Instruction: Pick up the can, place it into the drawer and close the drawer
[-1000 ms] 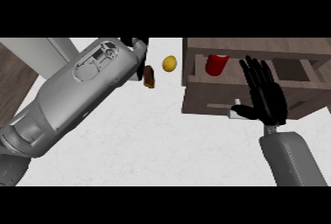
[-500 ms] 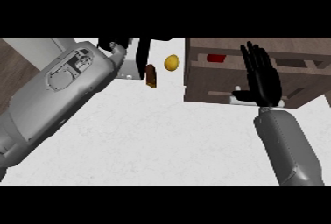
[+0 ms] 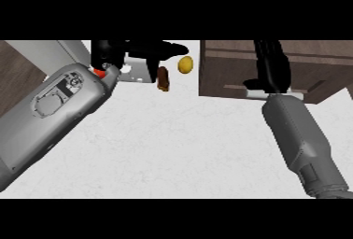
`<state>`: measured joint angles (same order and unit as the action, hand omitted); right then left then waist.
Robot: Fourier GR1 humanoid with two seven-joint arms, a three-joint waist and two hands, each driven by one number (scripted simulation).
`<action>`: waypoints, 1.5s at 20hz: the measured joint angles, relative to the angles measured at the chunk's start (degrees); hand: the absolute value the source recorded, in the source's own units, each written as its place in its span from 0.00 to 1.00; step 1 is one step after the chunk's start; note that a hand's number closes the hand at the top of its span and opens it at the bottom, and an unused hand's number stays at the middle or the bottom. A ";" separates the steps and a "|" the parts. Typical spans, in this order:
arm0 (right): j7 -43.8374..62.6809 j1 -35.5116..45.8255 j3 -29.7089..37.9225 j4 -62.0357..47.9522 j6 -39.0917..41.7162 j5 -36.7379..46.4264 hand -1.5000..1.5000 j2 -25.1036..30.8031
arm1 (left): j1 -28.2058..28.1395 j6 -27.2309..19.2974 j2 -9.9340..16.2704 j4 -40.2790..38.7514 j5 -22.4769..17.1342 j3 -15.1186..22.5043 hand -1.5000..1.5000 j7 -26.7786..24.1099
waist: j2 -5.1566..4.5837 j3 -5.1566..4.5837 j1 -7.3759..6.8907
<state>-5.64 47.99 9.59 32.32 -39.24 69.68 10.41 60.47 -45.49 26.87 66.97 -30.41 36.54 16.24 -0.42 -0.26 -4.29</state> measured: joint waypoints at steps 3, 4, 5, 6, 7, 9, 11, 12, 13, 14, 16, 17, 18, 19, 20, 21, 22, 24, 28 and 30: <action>1.00 3.05 1.11 -4.43 -2.59 0.26 0.00 -0.10 | -2.51 0.05 0.39 1.72 0.71 -0.19 0.00 -0.91 | -0.23 0.25 0.24; 1.08 3.63 1.45 -5.53 -3.38 0.15 0.00 -0.11 | -3.26 -0.02 0.76 2.66 0.91 -0.12 0.00 -0.67 | -0.18 0.30 0.22; 1.03 4.99 1.76 -6.30 -3.32 0.01 0.00 0.36 | -3.94 -0.19 0.77 3.36 1.25 0.06 0.00 -0.79 | -0.13 0.28 0.17; 1.32 6.09 1.81 -7.74 -3.52 0.42 0.00 0.43 | -4.54 -0.07 1.13 4.35 1.35 0.13 0.00 -0.50 | -0.24 0.26 -0.12; 1.10 7.05 2.10 -8.92 -3.39 0.34 0.00 0.75 | -5.23 0.09 1.62 5.17 1.34 -0.09 0.00 -0.36 | -0.32 0.26 -0.22; 0.33 8.41 2.65 -10.98 -3.52 0.07 0.00 1.31 | -6.75 0.11 2.06 6.71 1.68 -0.21 0.00 -0.64 | -0.40 0.22 -0.37; 0.26 9.80 2.82 -12.83 -3.65 0.38 0.00 1.57 | -7.77 0.54 2.48 7.29 1.85 -0.61 0.00 -1.06 | -0.56 0.18 -0.34; 0.31 10.47 3.04 -13.70 -3.49 0.35 0.00 1.77 | -7.91 0.52 2.49 7.78 1.95 -0.67 0.00 -0.86 | -0.65 0.21 -0.38; 0.09 11.00 3.19 -14.42 -3.53 0.34 0.00 1.91 | -8.49 0.81 2.82 8.22 1.99 -0.86 0.00 -1.00 | -0.71 0.24 -0.37; 0.03 11.55 3.34 -15.17 -3.53 0.35 0.00 1.98 | -8.98 0.83 3.02 8.43 2.18 -1.13 0.00 -1.26 | -0.77 0.25 -0.30; -0.41 12.79 3.82 -16.49 -2.72 0.00 0.00 2.33 | -9.42 1.02 3.20 9.04 2.47 -1.12 0.00 -0.93 | -0.98 0.41 -0.24; -0.77 13.29 3.88 -17.17 -2.28 0.01 0.00 2.46 | -9.82 1.10 3.26 9.30 2.62 -1.24 0.00 -1.13 | -1.03 0.42 -0.20; -1.04 13.79 4.01 -17.73 -1.77 -0.05 0.00 2.69 | -10.63 1.25 3.24 9.78 2.76 -1.15 0.00 -1.59 | -1.12 0.45 -0.28; -1.97 14.04 4.32 -18.04 -1.58 -0.41 0.00 2.69 | -11.44 1.20 3.17 10.06 3.00 -1.10 0.00 -2.05 | -1.15 0.46 -0.18; -2.96 14.03 4.94 -18.12 -1.72 -1.10 0.00 2.70 | -11.71 1.35 3.46 10.55 3.04 -1.27 0.00 -2.07 | -1.17 0.44 -0.23; -4.17 14.08 5.61 -18.08 -1.69 -1.89 0.00 2.65 | -11.95 1.57 3.71 10.78 2.98 -1.54 0.00 -2.14 | -1.22 0.47 -0.17; -5.74 14.05 6.32 -17.89 -1.78 -2.75 0.00 2.50 | -12.30 1.60 3.67 10.91 2.98 -1.72 0.00 -2.32 | -1.25 0.45 -0.04; -8.54 14.28 8.21 -17.60 -0.90 -5.07 0.00 2.17 | -12.88 1.67 3.81 11.25 3.05 -1.99 0.00 -2.52 | -1.27 0.50 0.27; -13.37 14.72 11.95 -16.91 0.68 -9.38 0.00 1.40 | -13.92 1.78 3.88 11.71 3.29 -2.23 0.00 -2.80 | -1.31 0.53 0.81; -15.38 15.05 14.01 -16.53 1.79 -11.84 0.00 0.68 | -14.84 1.85 4.12 12.32 3.44 -2.28 0.00 -3.04 | -1.16 0.50 0.74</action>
<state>-21.02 63.05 23.60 15.79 -37.45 57.83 11.09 45.64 -43.65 31.00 79.28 -26.97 34.26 13.20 -1.57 0.24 -3.55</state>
